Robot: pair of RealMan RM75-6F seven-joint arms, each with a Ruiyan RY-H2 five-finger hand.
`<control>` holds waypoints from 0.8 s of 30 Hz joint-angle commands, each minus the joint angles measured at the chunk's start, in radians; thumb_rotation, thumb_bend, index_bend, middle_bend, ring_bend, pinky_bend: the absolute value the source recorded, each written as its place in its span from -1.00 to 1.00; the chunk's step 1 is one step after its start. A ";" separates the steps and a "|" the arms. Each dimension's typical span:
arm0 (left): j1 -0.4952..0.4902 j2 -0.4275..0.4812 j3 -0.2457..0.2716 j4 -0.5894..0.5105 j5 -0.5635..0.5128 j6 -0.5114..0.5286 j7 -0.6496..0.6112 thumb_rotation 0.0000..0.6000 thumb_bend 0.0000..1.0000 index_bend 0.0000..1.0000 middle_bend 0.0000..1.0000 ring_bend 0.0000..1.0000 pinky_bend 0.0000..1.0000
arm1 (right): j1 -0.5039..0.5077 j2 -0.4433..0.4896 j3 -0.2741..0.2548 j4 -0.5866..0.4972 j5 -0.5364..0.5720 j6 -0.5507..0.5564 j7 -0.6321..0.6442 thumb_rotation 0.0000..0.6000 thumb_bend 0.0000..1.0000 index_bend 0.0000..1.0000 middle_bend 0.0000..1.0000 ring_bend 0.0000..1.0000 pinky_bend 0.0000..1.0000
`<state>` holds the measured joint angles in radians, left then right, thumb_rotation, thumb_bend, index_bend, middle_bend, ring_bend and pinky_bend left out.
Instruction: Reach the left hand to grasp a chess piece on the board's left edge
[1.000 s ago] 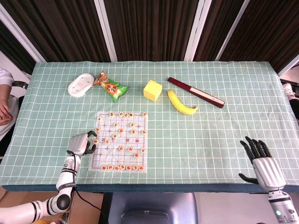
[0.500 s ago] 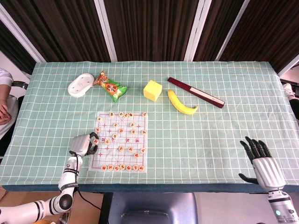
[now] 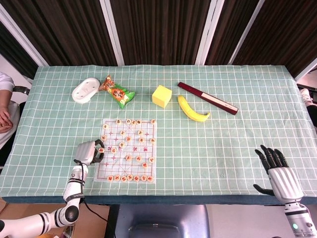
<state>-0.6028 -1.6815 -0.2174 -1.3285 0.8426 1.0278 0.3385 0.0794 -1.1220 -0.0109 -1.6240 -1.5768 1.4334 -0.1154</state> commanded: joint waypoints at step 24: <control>-0.035 -0.070 -0.037 0.143 0.021 -0.007 -0.012 1.00 -0.21 0.00 1.00 1.00 1.00 | 0.001 0.002 0.002 -0.005 0.017 -0.011 -0.012 1.00 -0.58 -1.00 -1.00 -1.00 -1.00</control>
<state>-0.6375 -1.7504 -0.2537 -1.1869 0.8613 1.0193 0.3274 0.0798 -1.1200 -0.0094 -1.6277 -1.5611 1.4236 -0.1261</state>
